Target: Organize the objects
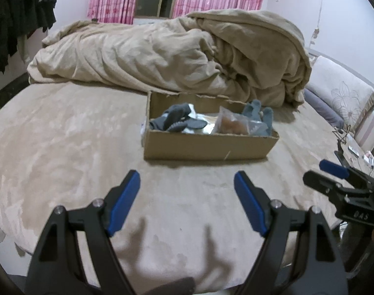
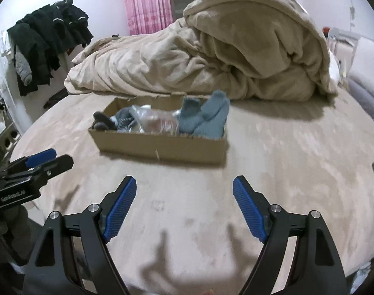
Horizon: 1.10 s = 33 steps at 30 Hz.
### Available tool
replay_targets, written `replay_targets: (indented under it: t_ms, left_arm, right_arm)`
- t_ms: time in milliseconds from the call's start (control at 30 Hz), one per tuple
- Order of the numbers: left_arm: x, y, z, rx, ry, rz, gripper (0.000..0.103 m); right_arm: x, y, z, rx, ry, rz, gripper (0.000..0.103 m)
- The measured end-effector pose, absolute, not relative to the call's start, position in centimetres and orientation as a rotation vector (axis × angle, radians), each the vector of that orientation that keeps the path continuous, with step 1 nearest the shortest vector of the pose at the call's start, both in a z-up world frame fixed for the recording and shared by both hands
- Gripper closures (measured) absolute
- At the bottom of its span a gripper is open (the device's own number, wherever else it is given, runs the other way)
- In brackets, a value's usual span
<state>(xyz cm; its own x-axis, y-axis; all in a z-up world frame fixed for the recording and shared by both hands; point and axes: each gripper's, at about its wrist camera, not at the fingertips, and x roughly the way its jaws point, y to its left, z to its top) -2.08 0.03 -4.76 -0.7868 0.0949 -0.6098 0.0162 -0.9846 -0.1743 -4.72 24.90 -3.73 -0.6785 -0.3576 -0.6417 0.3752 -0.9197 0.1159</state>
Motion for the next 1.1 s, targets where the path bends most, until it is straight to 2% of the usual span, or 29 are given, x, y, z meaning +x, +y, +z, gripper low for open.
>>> replay_targets:
  t_ms: [533, 567, 667, 1100]
  left_arm:
    - [-1.4, 1.6, -5.0, -0.977, -0.208, 2.908, 0.022]
    - [-1.3, 1.5, -4.9, -0.969, -0.211, 2.915, 0.021]
    - [-1.2, 1.1, -4.7, -0.956, -0.231, 2.928, 0.008]
    - [-1.1, 1.1, -4.8, -0.95, -0.212, 2.939, 0.006]
  right_arm:
    - [-4.7, 25.1, -4.1, 0.969, 0.011, -2.556, 0.02]
    - [-4.7, 25.2, -4.1, 0.968, 0.012, -2.557, 0.02]
    - [-4.7, 25.1, -4.1, 0.965, 0.016, -2.558, 0.02]
    - [-4.7, 24.4, -3.9, 0.957, 0.034, -2.551, 0.02]
